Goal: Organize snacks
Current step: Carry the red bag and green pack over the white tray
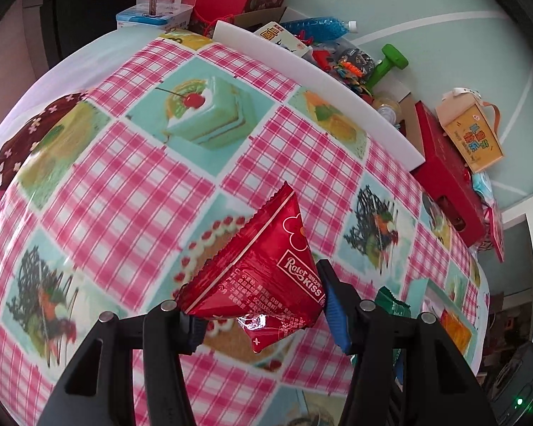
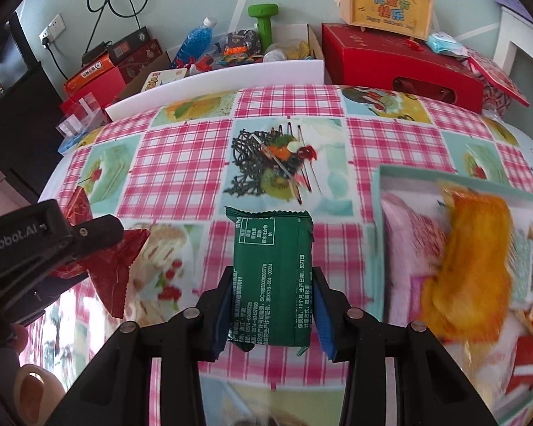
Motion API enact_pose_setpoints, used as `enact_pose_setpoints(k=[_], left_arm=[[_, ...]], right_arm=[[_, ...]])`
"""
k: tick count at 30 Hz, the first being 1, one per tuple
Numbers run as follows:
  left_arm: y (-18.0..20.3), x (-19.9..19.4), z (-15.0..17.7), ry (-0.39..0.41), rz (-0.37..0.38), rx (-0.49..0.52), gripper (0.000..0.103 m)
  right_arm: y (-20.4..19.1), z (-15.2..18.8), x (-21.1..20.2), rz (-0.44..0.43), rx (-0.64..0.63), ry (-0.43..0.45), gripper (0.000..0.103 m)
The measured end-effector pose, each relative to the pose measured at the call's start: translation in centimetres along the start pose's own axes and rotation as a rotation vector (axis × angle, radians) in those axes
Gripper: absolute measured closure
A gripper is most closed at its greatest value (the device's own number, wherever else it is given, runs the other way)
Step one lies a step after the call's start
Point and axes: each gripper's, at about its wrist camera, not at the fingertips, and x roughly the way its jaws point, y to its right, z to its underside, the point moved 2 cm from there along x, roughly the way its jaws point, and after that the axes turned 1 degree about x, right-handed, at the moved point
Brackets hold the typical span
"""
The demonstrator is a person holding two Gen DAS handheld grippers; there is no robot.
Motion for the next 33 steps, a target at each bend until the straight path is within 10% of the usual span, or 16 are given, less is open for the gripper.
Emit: enact_pose_setpoints(k=[33], left_arm=[[6.6, -4.5, 5.4, 0.004, 0.155, 0.157, 0.046]], right_arm=[[8.7, 3.6, -9.7, 0.025, 0.223, 0.164, 0.061]])
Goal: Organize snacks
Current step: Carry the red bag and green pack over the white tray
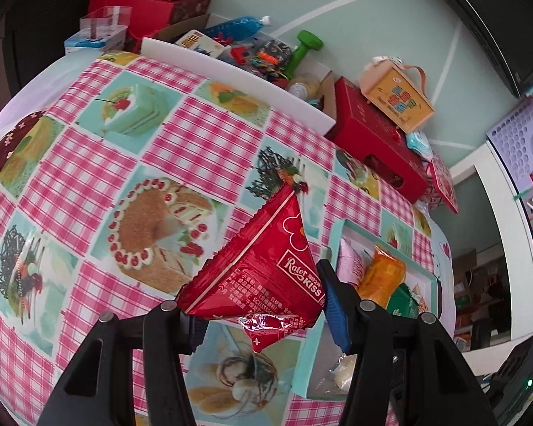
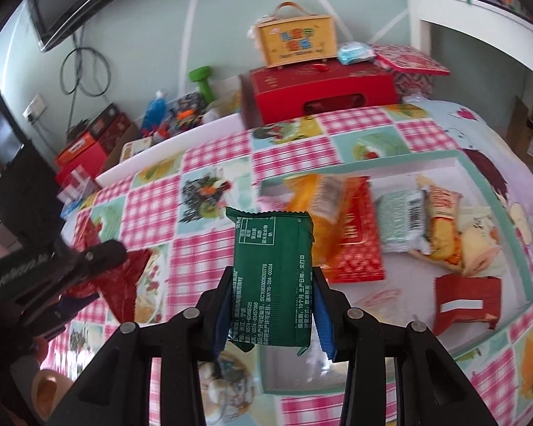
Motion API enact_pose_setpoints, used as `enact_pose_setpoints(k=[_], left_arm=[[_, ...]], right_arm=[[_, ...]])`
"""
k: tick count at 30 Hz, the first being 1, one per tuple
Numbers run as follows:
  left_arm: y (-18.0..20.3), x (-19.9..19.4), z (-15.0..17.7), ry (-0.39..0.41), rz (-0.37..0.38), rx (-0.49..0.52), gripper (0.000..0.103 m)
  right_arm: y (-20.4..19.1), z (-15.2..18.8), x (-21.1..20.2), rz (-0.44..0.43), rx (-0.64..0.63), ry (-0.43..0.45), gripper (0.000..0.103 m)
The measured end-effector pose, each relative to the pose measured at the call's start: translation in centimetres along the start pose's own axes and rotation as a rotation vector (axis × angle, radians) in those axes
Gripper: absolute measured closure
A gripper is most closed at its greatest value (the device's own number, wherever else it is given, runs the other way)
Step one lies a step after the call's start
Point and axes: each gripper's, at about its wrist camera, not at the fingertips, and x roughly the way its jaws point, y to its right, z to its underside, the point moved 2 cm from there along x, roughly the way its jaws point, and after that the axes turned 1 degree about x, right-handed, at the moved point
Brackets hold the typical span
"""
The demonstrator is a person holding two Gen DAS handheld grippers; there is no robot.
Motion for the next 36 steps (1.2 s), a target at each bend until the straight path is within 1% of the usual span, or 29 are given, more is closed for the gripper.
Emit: enact_pose_setpoints(k=[7, 11, 18, 21, 25, 29, 36], left_arm=[[1.7, 0.3, 0.8, -0.011, 0.003, 0.051, 0.046], [2.8, 0.7, 1.4, -0.033, 0.019, 0.085, 0.046], [5.4, 2.0, 3.0, -0.096, 0.056, 0.154, 0.046], [6.7, 2.6, 3.9, -0.125, 0.065, 0.193, 0.046], [8.4, 3.6, 5.4, -0.164, 0.066, 0.249, 0.046], [9.5, 4.4, 6.4, -0.191, 0.066, 0.285, 0.046], [9.9, 5.3, 6.8, -0.208, 0.086, 0.292, 0.046]], right_arm=[[3.3, -1.0, -0.7, 0.030, 0.084, 0.026, 0.061], [5.5, -1.3, -1.0, 0.060, 0.138, 0.037, 0.061], [10.5, -1.6, -1.3, 0.137, 0.251, 0.043, 0.061], [11.9, -1.6, -1.3, 0.160, 0.278, 0.040, 0.061], [12.8, -1.6, -1.2, 0.166, 0.295, 0.033, 0.061], [12.6, -1.5, -1.0, 0.162, 0.285, 0.023, 0.060], [11.7, -1.5, -0.5, 0.154, 0.254, 0.014, 0.060]])
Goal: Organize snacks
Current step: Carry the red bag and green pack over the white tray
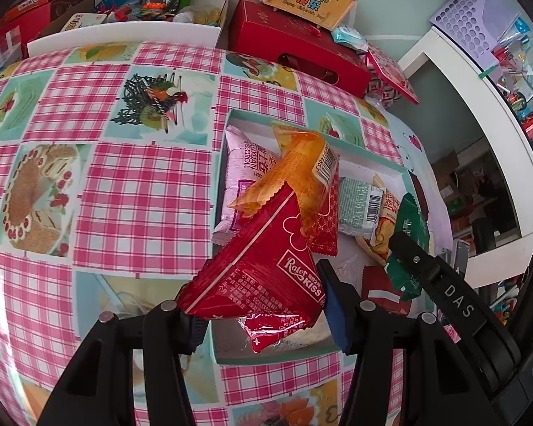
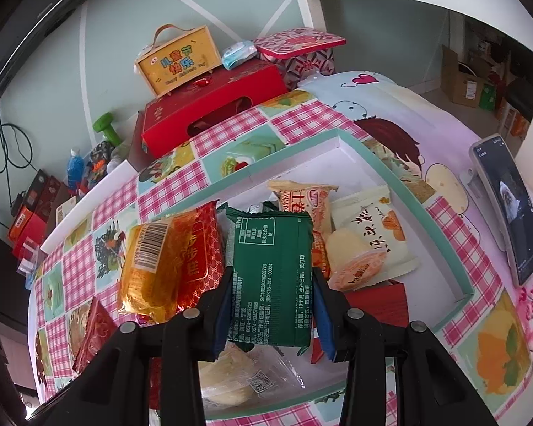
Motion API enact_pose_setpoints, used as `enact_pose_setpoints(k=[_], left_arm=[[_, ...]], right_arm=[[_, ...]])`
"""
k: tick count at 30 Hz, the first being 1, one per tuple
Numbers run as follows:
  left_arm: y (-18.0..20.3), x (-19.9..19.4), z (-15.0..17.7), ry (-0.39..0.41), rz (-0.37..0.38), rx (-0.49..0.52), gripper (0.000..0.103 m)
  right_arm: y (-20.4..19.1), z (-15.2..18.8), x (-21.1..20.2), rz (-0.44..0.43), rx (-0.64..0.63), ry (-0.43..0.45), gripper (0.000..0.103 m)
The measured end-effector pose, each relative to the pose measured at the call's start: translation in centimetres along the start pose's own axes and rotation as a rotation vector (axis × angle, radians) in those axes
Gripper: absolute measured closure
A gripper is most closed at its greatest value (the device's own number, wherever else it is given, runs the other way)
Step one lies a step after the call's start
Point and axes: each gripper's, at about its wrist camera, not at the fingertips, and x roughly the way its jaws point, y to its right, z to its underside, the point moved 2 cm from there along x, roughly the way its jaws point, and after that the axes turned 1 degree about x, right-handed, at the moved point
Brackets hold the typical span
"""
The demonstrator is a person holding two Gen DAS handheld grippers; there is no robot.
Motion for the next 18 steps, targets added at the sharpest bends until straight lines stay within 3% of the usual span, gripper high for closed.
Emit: enact_pose_setpoints(k=[18], left_arm=[[-0.3, 2.5, -0.7, -0.008, 0.054, -0.026, 0.046]], right_arm=[[-0.8, 0.6, 1.8, 0.019, -0.050, -0.043, 0.060]])
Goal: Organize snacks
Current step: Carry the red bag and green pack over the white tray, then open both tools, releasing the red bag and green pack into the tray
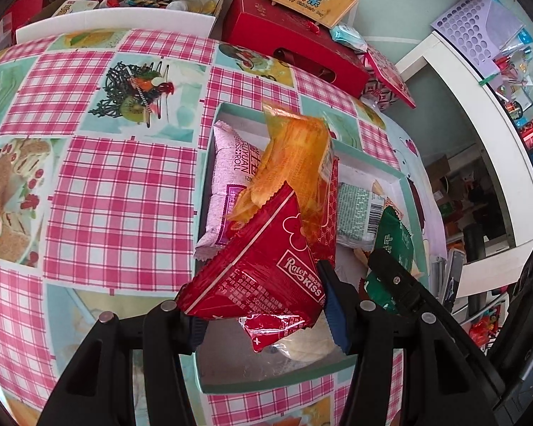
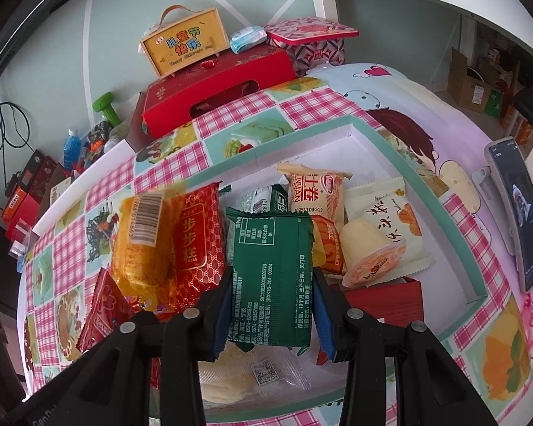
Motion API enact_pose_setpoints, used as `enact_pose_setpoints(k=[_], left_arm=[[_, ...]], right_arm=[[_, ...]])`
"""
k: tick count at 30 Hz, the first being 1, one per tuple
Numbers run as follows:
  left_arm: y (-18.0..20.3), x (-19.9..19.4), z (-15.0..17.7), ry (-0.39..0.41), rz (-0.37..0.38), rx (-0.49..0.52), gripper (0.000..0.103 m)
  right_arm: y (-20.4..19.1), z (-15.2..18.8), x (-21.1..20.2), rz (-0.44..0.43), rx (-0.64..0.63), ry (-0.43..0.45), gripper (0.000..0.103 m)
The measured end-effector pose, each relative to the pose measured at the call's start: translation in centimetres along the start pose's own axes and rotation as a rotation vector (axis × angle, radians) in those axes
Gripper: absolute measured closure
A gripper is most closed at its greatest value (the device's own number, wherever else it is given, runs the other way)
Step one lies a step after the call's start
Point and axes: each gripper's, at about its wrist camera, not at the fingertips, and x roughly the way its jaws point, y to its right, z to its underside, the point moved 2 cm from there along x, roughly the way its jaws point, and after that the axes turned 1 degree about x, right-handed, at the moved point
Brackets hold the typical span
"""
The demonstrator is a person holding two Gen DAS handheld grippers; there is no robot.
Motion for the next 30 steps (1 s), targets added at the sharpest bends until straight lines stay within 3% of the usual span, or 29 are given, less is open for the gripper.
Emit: enact_pose_setpoints(k=[19, 24, 26, 30], left_arm=[[0.4, 1.4, -0.9, -0.002, 0.017, 0.005, 0.046], [0.3, 0.6, -0.7, -0.008, 0.008, 0.005, 0.040], [0.3, 0.1, -0.6, -0.009, 0.013, 0.001, 0.034], [0.3, -1.0, -0.7, -0.002, 0.024, -0.001, 0.032]], right_arm=[[0.0, -0.1, 0.7, 0.017, -0.018, 0.003, 0.060], [0.1, -0.3, 0.2, 0.017, -0.013, 0.012, 0.060], [0.1, -0.3, -0.1, 0.013, -0.011, 0.019, 0.056], [0.3, -0.6, -0.8, -0.002, -0.001, 0.040, 0.046]])
